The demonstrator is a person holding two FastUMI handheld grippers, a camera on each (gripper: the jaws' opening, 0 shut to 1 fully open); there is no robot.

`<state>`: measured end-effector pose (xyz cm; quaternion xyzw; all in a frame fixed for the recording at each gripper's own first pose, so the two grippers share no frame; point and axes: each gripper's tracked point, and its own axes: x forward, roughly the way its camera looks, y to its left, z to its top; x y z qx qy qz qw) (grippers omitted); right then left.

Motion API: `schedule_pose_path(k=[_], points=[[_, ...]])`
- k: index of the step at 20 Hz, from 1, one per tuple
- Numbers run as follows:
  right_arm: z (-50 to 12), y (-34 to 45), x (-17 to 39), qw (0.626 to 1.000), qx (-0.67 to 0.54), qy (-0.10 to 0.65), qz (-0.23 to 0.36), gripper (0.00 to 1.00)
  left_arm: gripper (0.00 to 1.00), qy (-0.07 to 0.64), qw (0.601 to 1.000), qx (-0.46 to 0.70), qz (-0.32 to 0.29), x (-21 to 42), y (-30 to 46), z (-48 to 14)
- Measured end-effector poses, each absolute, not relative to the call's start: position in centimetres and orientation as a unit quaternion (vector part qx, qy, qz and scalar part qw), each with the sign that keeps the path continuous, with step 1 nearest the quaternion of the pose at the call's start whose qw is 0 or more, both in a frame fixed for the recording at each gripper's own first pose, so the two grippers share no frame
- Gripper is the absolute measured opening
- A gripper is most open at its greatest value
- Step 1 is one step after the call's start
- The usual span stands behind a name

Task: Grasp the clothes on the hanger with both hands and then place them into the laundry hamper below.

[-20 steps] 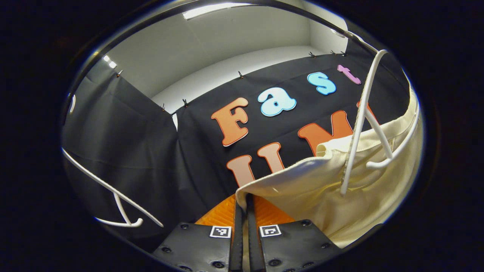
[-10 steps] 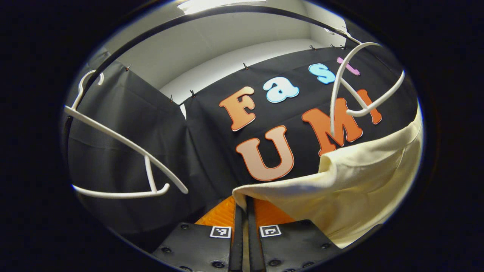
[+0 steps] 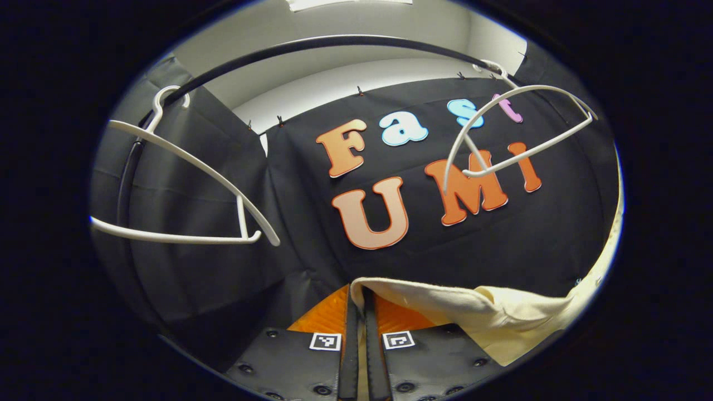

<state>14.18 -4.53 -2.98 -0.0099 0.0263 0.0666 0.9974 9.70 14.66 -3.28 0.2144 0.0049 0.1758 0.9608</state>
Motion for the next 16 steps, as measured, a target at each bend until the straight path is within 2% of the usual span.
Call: schedule_pose_path(k=[6,7,8,9,12,16], points=[[-5.3,3.2,12.4,0.989,0.001,0.054,0.137,0.05,0.13,0.036,0.985,0.141,0.088,9.4,7.6,-6.5],[-6.0,4.1,12.4,0.987,0.004,0.061,0.145,0.04,0.07,0.045,0.989,0.121,0.066,9.5,6.4,-7.3],[-6.9,5.1,12.1,0.986,0.004,0.070,0.153,0.04,0.08,0.056,0.992,0.101,0.042,9.5,5.1,-8.2],[-7.8,5.9,12.2,0.984,0.004,0.078,0.158,0.04,0.15,0.067,0.994,0.081,0.020,9.2,3.7,-9.1],[-11.1,7.5,11.5,0.979,0.011,0.116,0.166,0.04,0.17,0.096,0.994,0.034,-0.029,7.8,0.8,-11.4],[-17.3,8.0,10.3,0.971,0.000,0.175,0.161,0.05,0.22,0.155,0.986,0.015,-0.063,5.7,-1.8,-16.1]])
